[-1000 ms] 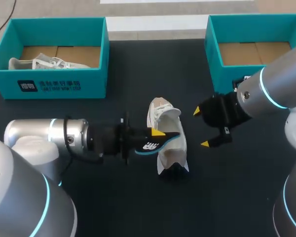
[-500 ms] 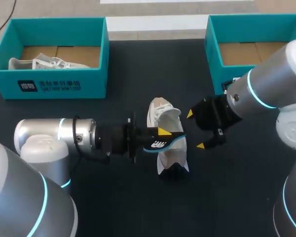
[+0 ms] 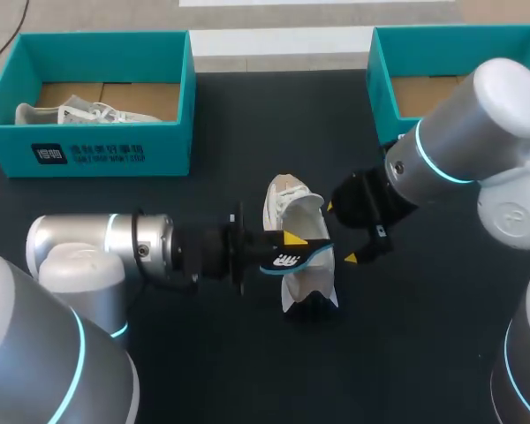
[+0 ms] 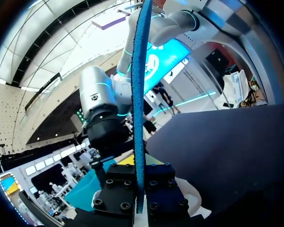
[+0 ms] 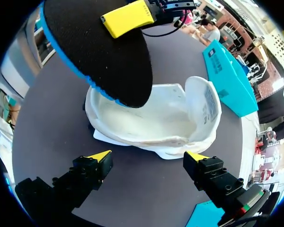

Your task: Take the shoe out of the shoebox, open the shoe tongue, remove and reinsert the insole, then place the shoe into the shoebox

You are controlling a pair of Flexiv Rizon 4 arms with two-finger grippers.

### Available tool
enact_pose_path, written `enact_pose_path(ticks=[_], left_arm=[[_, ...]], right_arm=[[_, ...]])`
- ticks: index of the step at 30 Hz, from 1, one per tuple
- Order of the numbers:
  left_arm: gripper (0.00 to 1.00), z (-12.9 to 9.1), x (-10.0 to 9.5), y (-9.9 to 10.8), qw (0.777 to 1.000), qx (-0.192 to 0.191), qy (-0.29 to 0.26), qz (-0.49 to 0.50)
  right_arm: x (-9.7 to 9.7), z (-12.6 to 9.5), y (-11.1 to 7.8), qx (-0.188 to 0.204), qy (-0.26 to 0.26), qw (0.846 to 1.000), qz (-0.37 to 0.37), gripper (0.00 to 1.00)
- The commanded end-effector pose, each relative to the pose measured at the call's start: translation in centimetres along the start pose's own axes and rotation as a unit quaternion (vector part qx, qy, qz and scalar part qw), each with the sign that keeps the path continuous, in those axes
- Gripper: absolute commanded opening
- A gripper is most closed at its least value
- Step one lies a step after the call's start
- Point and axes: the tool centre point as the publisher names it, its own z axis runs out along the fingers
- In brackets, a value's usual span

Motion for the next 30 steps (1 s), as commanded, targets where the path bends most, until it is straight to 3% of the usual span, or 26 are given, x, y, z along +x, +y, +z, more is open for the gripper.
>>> enact_pose_path(ticks=[1, 19, 30], left_arm=[[0.00, 0.7, 0.9, 1.0, 1.000, 0.001, -0.009, -0.001], [0.00, 1.1, 1.0, 3.5, 0.999, -0.023, -0.027, -0.018], [0.00, 1.4, 0.0, 5.9, 0.999, -0.035, -0.020, -0.017]], right_arm=[[0.0, 0.2, 0.1, 0.001, 0.000, 1.000, 0.000, 1.00], [0.0, 0.2, 0.1, 0.001, 0.000, 1.000, 0.000, 1.00], [0.0, 0.2, 0.1, 0.001, 0.000, 1.000, 0.000, 1.00]])
